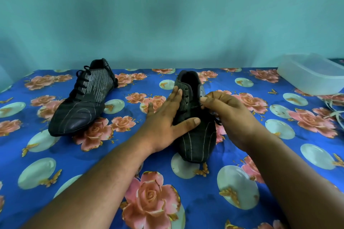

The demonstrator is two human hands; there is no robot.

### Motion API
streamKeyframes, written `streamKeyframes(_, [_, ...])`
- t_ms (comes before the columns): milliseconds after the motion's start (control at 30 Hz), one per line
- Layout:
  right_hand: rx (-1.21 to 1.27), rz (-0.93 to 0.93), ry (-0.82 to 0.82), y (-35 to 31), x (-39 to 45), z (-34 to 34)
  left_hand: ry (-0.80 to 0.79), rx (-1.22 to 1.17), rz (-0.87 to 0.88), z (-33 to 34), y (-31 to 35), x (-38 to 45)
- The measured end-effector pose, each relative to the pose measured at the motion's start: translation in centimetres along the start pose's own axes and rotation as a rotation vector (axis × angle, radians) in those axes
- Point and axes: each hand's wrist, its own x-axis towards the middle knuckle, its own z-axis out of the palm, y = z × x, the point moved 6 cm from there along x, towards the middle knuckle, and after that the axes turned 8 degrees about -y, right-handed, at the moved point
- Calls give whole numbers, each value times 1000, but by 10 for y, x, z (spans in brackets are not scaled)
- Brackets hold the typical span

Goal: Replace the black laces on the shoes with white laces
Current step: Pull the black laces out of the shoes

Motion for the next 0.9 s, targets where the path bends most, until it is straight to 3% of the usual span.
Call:
streamKeyframes(300, [-114, 3, 73, -2, 1, -14, -14, 12, 0, 0, 1, -1])
streamKeyframes(500, [-1, 40, 43, 2, 1, -14, -18, 18, -6, 0, 1, -1])
streamKeyframes(900, [-318, 10, 165, 2, 1, -21, -18, 8, -1, 0, 2, -2])
